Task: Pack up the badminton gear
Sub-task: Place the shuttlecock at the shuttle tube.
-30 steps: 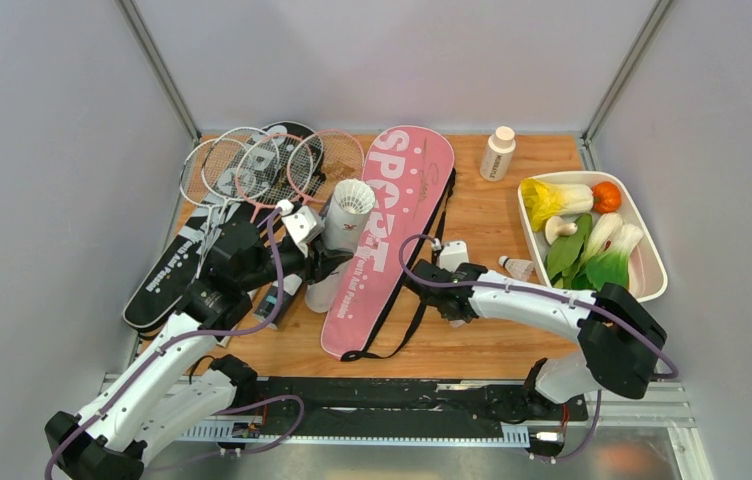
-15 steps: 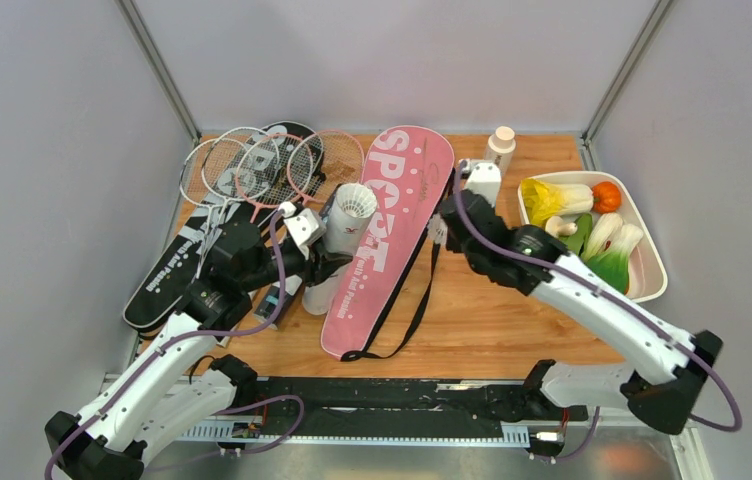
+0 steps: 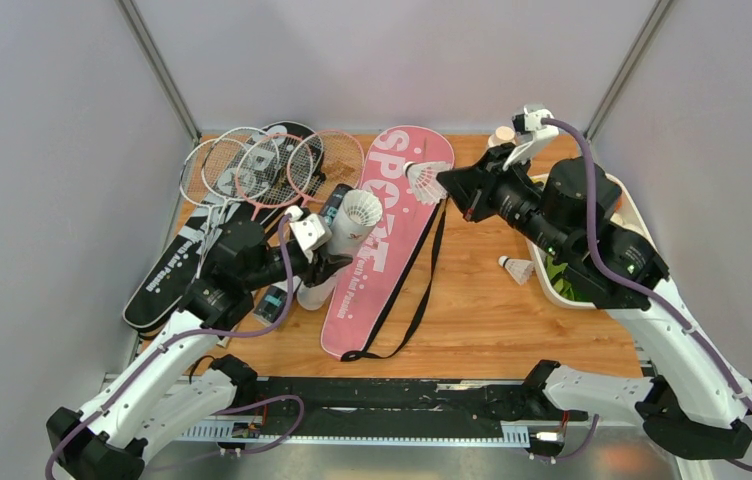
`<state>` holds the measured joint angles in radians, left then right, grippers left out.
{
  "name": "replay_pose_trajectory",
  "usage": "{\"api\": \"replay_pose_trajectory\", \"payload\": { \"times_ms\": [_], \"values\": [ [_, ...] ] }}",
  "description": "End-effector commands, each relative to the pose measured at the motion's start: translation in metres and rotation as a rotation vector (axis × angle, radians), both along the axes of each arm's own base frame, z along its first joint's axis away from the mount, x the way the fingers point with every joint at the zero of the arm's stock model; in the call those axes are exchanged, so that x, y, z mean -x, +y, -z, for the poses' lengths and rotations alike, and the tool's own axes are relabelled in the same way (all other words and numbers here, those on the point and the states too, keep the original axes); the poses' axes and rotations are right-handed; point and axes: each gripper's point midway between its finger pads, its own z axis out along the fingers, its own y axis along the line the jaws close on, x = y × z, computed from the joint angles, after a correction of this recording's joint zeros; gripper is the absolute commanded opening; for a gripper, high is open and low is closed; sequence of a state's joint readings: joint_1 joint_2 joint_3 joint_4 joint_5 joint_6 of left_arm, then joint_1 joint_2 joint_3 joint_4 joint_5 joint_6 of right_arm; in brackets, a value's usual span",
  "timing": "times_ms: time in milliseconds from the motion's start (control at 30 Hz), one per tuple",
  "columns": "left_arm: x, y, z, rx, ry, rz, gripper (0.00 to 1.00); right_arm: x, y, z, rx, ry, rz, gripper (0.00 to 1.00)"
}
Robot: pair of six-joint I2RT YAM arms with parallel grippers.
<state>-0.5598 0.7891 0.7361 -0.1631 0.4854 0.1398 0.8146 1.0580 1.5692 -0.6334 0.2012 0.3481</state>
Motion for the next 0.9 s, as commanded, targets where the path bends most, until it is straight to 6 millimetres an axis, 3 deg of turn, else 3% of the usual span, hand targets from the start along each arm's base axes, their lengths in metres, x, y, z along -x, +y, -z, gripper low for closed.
{"api": "replay_pose_trajectory", "payload": {
  "times_ms": [0,267,433,633,800,867],
  "values": [
    [-0.004,-0.001,-0.021,-0.005,-0.117,0.020,0.28,0.042,0.026,-0.038,-0.102,-0.045,-0.269,0.00],
    [-0.004,-0.009,-0.021,-0.019,-0.119,0.048,0.28,0.066,0.049,-0.020,-0.120,0.055,-0.443,0.00],
    [-0.001,-0.016,-0.019,-0.031,-0.124,0.073,0.28,0.068,0.055,0.011,-0.104,0.147,-0.460,0.00],
    [0.002,-0.025,-0.018,-0.087,-0.167,0.120,0.28,0.055,0.063,0.052,-0.033,0.244,-0.427,0.00],
    [0.001,-0.028,-0.016,-0.142,-0.223,0.139,0.28,0.043,0.059,0.067,0.009,0.266,-0.360,0.00],
    [0.000,-0.028,-0.017,-0.150,-0.236,0.142,0.28,0.039,0.057,0.072,0.027,0.267,-0.339,0.14]
  ]
}}
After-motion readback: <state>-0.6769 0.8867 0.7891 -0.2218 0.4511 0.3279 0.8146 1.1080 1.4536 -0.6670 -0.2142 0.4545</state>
